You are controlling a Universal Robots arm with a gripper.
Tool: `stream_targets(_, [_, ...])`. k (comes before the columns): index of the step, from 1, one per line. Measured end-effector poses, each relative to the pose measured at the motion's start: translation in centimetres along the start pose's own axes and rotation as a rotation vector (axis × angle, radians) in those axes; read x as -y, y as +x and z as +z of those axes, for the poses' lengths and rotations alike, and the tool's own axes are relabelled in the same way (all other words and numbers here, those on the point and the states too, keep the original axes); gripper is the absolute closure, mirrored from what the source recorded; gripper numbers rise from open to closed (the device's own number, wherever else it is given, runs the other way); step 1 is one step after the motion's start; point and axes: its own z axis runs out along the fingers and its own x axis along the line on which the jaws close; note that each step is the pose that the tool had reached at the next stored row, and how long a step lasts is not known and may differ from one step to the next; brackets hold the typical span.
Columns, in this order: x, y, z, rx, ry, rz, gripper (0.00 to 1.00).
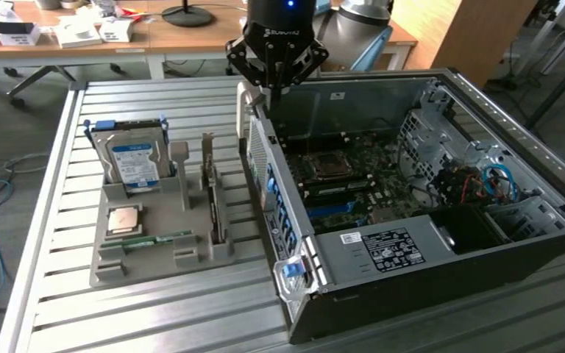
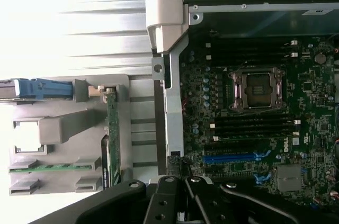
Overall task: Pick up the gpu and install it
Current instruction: 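Reach for the gpu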
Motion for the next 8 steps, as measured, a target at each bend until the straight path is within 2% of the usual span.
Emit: stream_targets(8, [0.04,0.65,-0.01,0.0000,0.0000,0.000,0.89])
